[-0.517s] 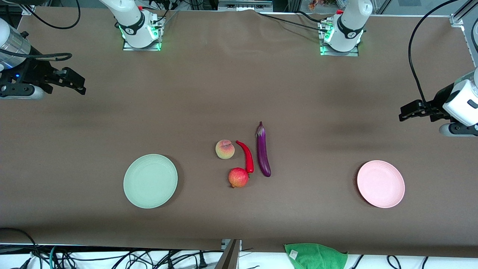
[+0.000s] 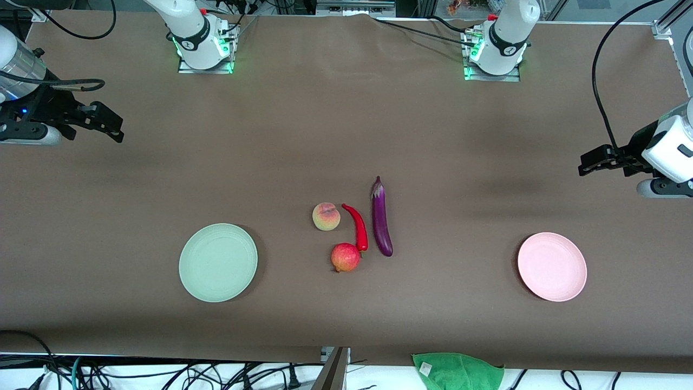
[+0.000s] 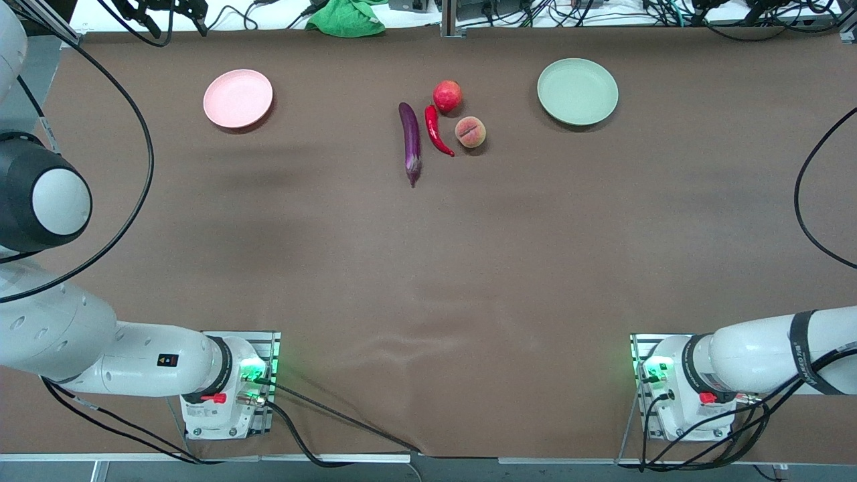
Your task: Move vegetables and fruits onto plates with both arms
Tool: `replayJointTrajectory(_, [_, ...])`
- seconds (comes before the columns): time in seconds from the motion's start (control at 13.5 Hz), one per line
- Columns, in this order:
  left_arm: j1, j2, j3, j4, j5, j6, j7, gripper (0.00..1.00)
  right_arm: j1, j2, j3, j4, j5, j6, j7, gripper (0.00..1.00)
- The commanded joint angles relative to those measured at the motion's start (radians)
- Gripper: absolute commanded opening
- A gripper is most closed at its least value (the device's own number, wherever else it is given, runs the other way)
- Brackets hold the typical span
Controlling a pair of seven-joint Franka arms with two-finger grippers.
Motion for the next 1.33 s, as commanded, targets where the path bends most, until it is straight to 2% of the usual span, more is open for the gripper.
replayJointTrajectory(0.0, [0.004,0.011,-0.001,0.027,0.013,-0.014,0.003,1.0,-0.003,-0.002,0.0,-0.005,-0.017,0.002,-0.009,1.0])
replayJointTrajectory(0.37, [0.003,0.011,-0.001,0.028,0.016,-0.014,0.003,1.0,-0.001,0.0,0.003,0.004,0.001,-0.001,-0.012,1.0])
replayJointTrajectory(0.74, [0.001,0.011,-0.001,0.028,0.014,-0.014,0.003,1.0,-0.001,-0.009,0.01,0.004,0.024,-0.073,-0.081,1.0])
replayJointTrajectory(1.26, [0.001,0.011,-0.001,0.027,0.011,-0.014,0.003,1.0,0.002,-0.018,0.01,0.004,0.046,-0.078,-0.098,1.0])
